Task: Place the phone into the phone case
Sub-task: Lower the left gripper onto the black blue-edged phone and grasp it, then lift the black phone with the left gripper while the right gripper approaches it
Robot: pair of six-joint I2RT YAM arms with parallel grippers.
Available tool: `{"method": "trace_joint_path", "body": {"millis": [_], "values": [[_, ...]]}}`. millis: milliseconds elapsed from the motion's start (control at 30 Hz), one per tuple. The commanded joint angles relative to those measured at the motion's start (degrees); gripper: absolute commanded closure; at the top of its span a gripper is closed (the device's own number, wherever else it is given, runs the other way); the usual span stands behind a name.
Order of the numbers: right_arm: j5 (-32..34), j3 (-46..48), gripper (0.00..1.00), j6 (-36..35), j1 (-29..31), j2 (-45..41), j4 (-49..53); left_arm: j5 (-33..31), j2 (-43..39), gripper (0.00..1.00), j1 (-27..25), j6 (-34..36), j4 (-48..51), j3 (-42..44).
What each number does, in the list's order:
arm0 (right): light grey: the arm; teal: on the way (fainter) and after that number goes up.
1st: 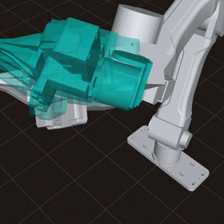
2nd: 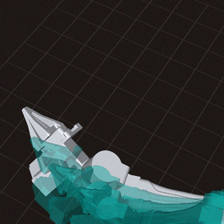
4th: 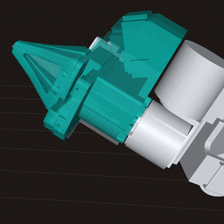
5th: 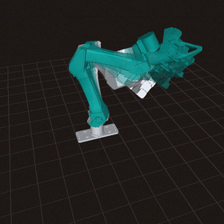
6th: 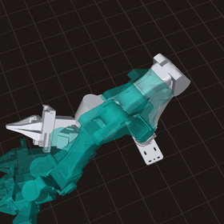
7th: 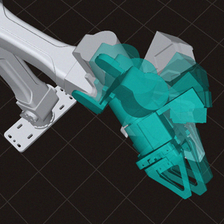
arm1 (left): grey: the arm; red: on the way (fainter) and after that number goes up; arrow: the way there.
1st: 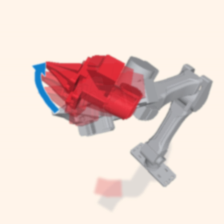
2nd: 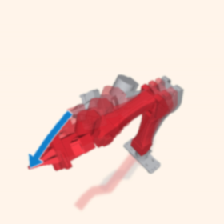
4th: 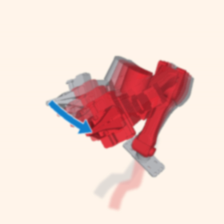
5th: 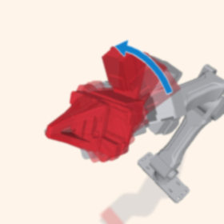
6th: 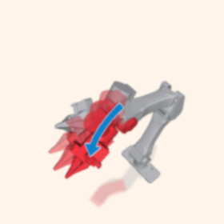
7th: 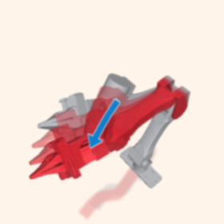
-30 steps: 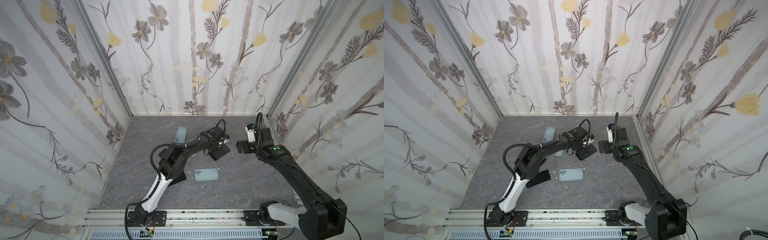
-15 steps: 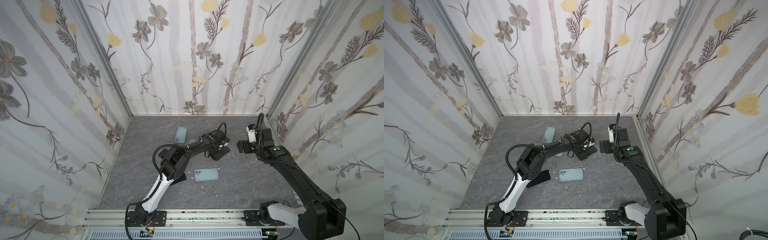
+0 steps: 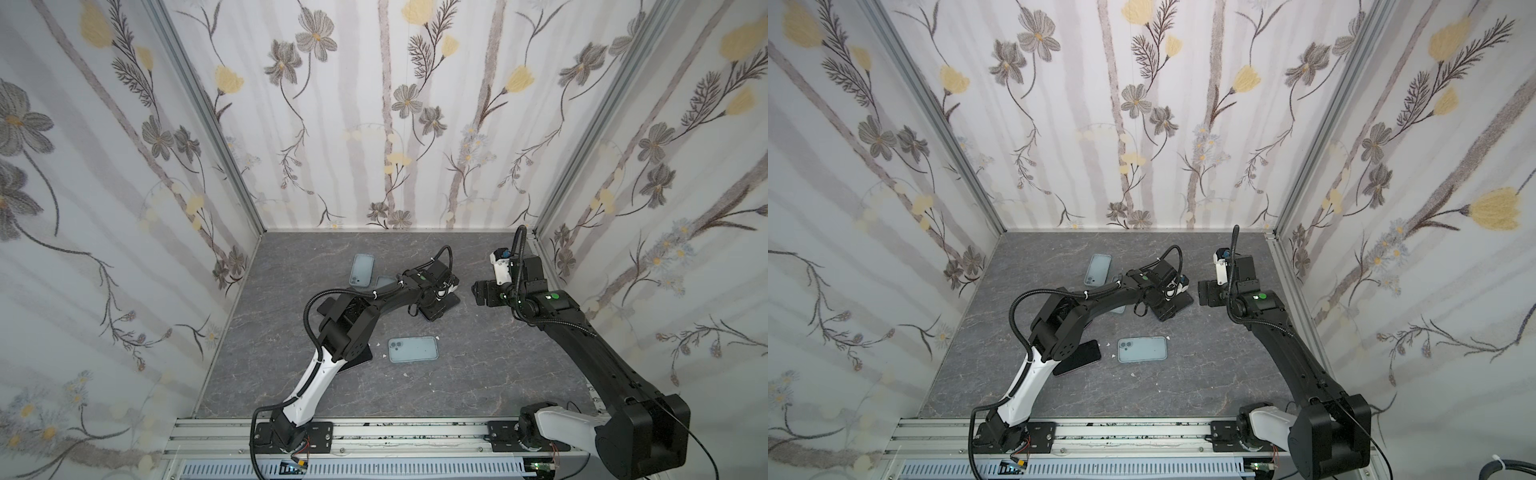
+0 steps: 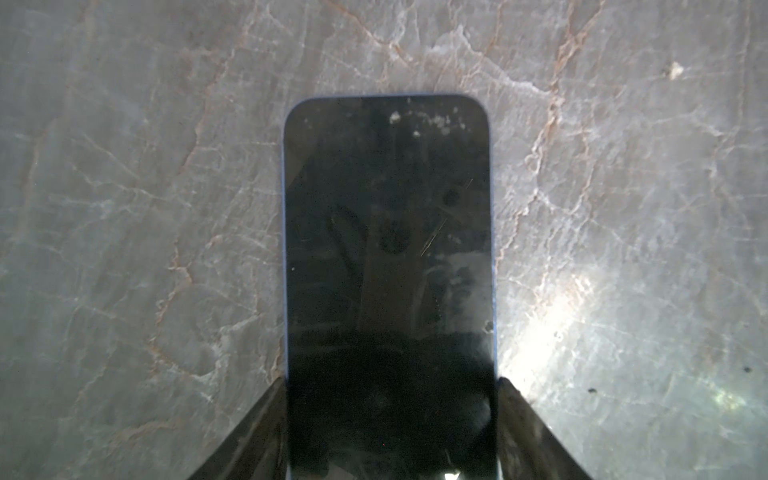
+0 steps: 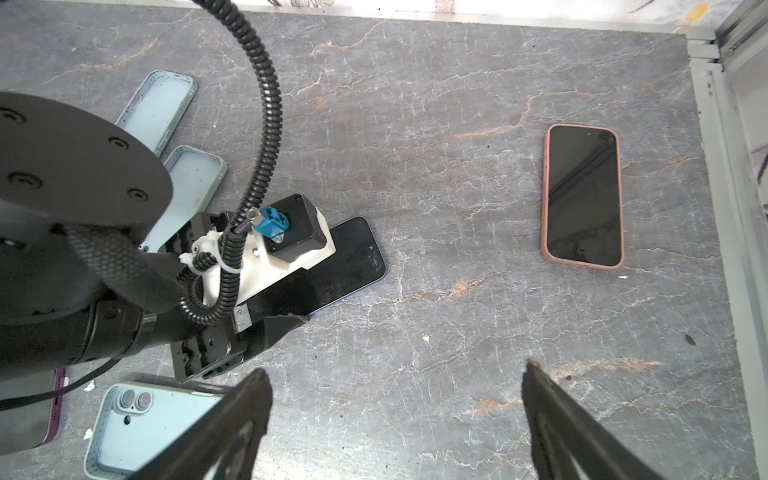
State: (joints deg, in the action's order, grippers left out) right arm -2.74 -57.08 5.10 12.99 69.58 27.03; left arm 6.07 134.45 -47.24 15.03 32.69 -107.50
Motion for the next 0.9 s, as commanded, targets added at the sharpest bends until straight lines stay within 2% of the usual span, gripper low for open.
{"method": "trace_joint_path", "body": {"millis": [0,333,633,867], "values": [[-2.1,-1.1,0.08,0.8,0.0,0.9,-1.8,0.6,-1.3,0.54,0.3,0.6,0.7,1.2],[-2.7,-1.5,0.10,1.8,0.1,1.2,-2.7,2.1,-7.3,0.62,1.9,0.6,-6.9,8.9],[-2.7,-0.9,0.10,2.3,0.0,0.8,-2.2,1.8,-10.4,0.62,1.9,1.1,-12.9,13.3],[-2.9,-2.0,0.11,2.9,0.0,0.4,-2.2,0.5,-12.7,0.63,2.1,1.6,-13.8,14.3]]}}
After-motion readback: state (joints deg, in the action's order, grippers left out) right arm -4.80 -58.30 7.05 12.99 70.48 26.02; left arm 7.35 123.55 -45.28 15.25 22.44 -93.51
